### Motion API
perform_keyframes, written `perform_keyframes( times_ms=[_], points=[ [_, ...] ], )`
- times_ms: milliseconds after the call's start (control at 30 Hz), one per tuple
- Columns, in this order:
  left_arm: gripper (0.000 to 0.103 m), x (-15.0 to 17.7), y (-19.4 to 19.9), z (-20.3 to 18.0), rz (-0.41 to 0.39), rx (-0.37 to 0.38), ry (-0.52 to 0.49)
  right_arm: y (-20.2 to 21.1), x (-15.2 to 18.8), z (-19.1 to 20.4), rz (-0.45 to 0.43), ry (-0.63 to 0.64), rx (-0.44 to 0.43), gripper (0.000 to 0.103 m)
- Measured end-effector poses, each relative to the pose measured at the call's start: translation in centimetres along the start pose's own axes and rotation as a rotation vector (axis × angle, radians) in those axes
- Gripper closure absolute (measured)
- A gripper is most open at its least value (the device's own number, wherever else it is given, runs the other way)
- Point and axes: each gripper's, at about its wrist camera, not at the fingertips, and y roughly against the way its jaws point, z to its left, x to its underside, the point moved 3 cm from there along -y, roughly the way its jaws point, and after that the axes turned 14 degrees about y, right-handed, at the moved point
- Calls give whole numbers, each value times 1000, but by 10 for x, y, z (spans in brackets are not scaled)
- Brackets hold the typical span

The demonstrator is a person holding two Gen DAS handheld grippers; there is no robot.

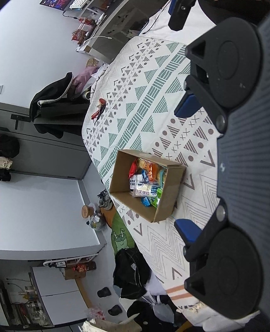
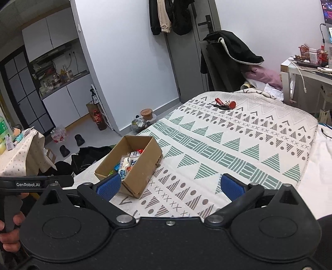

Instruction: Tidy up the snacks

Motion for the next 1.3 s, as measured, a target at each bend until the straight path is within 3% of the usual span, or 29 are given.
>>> perform_keyframes(
  times_ms=[1300],
  points=[
    [0,3,15,4,-10,20,4,7,4,15,26,40,3,0]
  ],
)
